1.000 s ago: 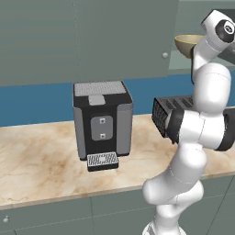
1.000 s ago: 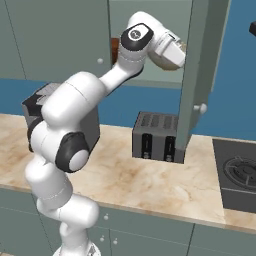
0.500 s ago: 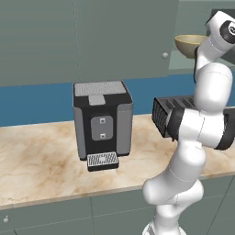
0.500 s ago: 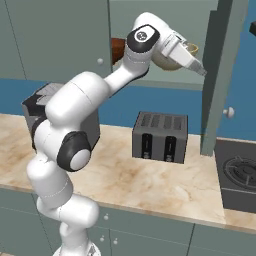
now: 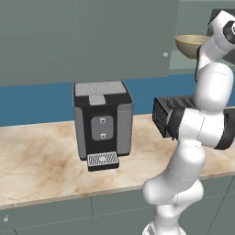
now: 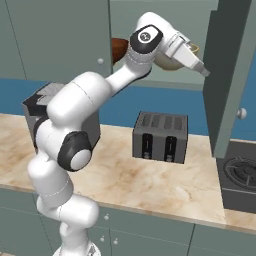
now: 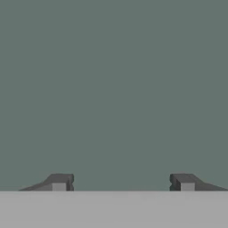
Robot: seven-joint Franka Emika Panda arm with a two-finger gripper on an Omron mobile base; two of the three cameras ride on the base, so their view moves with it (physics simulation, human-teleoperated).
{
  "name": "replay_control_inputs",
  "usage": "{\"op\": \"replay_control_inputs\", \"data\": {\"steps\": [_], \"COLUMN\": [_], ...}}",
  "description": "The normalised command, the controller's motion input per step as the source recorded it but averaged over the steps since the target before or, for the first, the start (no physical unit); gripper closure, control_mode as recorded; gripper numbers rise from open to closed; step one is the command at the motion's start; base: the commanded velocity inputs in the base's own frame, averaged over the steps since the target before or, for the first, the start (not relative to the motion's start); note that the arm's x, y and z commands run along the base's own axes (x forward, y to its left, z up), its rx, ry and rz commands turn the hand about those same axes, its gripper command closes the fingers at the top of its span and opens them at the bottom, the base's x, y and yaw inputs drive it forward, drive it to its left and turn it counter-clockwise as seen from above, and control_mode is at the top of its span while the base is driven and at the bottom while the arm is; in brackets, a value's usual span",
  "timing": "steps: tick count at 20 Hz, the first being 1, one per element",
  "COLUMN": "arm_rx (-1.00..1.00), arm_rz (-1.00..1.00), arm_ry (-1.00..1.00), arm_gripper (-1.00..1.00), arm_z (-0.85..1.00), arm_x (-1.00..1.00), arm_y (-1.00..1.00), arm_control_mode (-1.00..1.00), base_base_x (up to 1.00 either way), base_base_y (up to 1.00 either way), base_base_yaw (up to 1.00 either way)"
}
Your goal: Move the bowls from the cabinet to the plates on the dining table.
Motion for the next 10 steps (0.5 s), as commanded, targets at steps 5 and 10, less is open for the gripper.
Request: {"op": "replay_control_inputs", "data": {"steps": [5, 10], "arm_rx": [0.01, 0.02], "arm_rz": [0.07, 0.14], "arm_ry": [-0.12, -0.14], "arm_gripper": [-1.00, -1.00], "arm_z": [0.00, 0.00], "arm_x": [-0.08, -0.01], "arm_y": [0.07, 0.26], "arm_control_mode": [-1.00, -1.00], "base_base_x": [0.00, 0.00], "base_base_y": [0.00, 0.00], "base_base_yaw": [0.00, 0.00]}}
